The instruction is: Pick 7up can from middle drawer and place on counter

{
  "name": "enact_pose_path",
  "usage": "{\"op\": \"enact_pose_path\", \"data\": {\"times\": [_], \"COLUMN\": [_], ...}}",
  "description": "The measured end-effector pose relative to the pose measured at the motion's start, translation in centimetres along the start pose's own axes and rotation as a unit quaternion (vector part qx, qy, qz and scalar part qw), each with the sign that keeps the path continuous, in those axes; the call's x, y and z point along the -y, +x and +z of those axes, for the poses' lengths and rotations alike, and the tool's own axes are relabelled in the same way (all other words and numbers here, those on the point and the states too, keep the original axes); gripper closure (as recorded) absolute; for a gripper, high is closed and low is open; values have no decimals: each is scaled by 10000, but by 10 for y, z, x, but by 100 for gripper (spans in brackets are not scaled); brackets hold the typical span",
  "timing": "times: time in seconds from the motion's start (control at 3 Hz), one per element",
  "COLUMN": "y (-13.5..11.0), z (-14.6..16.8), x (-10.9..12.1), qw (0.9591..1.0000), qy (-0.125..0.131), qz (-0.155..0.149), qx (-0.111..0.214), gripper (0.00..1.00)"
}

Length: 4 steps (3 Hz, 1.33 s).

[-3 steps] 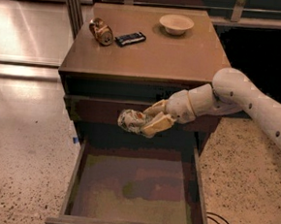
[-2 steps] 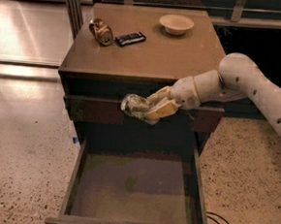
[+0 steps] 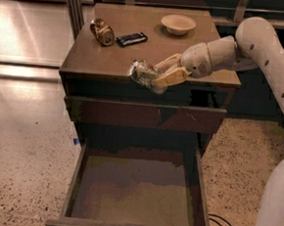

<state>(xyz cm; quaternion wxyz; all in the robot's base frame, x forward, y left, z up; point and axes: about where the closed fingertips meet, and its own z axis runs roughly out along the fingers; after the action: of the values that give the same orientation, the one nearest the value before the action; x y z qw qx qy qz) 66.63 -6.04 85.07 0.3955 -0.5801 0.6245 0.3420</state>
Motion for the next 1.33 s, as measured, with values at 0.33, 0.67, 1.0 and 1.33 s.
{"op": "enact_pose_path", "data": {"times": [0.33, 0.67, 1.0, 1.33], "y": [-20, -33, -44, -44], "z": [-12, -17, -17, -11], "x": [15, 29, 44, 67], "qw": [9999, 9996, 9993, 9983], "qy": [91, 157, 193, 355], "qz": [-96, -175, -266, -398], "qx": [78, 129, 200, 221], "gripper": [100, 100, 100, 100]}}
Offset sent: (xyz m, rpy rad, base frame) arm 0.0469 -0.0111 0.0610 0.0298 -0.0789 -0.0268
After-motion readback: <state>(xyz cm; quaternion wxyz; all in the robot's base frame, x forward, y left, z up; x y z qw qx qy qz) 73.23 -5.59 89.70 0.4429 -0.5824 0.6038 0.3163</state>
